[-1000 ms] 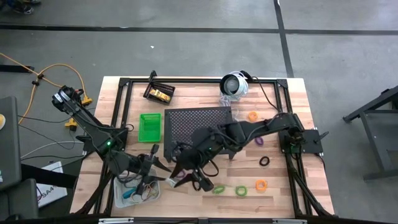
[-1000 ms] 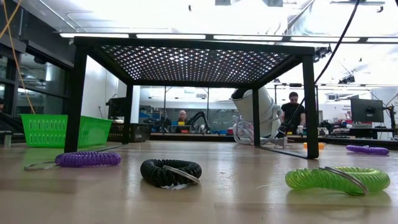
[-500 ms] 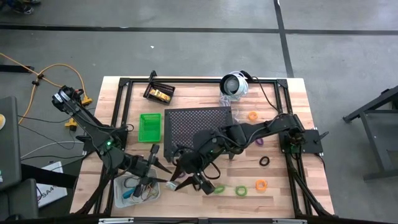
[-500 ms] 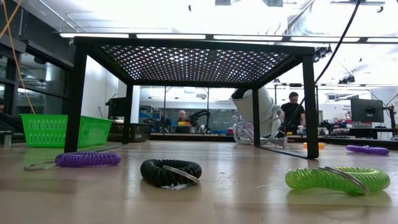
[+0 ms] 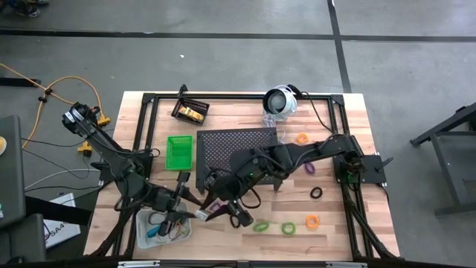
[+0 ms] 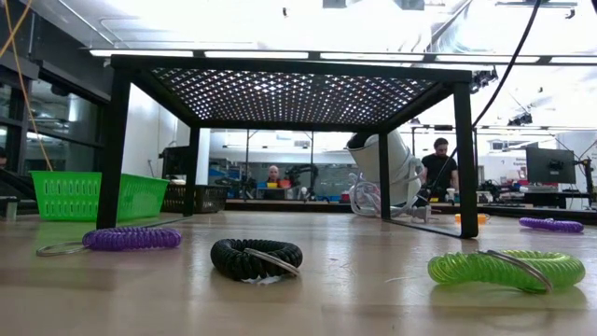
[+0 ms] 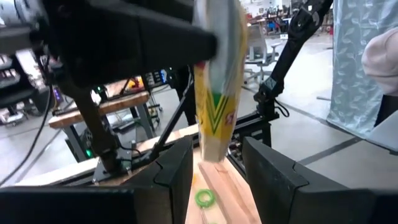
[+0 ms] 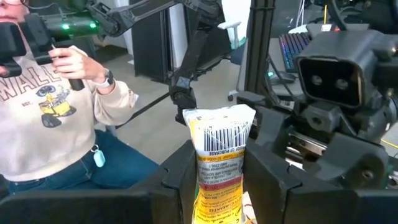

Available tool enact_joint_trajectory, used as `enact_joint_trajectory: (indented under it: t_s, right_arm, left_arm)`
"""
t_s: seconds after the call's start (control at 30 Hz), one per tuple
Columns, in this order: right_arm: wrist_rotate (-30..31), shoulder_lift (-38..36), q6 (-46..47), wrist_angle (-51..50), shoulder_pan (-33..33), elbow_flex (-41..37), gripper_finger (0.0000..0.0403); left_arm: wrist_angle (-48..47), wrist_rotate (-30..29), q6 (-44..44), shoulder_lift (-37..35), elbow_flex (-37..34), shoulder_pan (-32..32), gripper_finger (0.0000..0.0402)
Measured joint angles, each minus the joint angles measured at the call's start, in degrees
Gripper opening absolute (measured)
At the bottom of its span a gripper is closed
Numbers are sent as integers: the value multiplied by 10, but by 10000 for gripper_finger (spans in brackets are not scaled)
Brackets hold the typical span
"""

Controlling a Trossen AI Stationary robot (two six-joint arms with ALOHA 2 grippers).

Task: Pick & Place Office Desk Supplies
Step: Put the crayon box into the black bin

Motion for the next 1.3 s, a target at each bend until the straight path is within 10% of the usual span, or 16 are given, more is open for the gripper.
enact_joint_trajectory:
  t_s: [0.63,1.3]
  right_arm:
    - [-1,0,-17,4,-8,0,110]
    - [-4,0,-30,-5,-5,0,110]
  left_arm:
    - [20,1,14,0,0,10,134]
    - [12,167,-12,-2,0,75,134]
